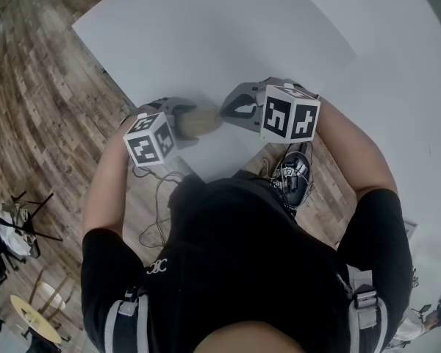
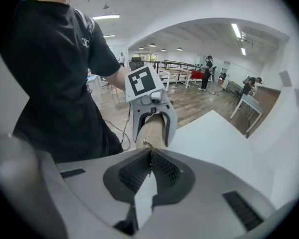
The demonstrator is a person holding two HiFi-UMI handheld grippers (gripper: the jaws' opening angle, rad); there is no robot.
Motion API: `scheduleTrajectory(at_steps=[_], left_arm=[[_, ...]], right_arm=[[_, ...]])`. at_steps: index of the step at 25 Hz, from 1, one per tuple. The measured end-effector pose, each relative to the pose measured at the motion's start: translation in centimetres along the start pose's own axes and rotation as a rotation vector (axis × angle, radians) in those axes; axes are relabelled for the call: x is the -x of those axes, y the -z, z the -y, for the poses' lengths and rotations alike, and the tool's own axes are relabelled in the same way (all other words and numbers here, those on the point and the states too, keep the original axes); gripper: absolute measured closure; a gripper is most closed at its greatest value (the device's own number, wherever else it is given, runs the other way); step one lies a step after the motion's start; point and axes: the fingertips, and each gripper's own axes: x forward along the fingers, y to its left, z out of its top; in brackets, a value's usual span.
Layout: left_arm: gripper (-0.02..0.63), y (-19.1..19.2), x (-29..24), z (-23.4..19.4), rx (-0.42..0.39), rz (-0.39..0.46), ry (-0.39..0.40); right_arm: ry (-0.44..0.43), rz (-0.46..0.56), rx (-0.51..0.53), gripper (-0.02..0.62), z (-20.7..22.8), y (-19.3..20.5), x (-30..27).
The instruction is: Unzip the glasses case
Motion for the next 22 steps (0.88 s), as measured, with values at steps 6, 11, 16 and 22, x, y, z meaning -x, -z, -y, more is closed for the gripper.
scheduleTrajectory(at_steps=[6,11,16,22], left_arm=[[0.262,-2.5,1.8,-0.7,0.312,0.241,0.061],[0.266,-5.0,3.3,-0.6,0.426,0.440,0.109],[0.272,-5.7,3.7,0.1,0.489,0.562,0.150],[0.273,-7.2,4.2,0.3,0.568,0.695,0.206]], right_arm=[[0.216,0.139,-0.020,0.578,2.0,-1.8,2.9],[0.263,0.193,-0.046,0.578,2.6,-3.1,4.8],[0.266,0.170,-0.060,0.578,2.4,-1.9,5.8],[0.266,0.196,-0.114,0.578,2.4,-1.2,6.6]])
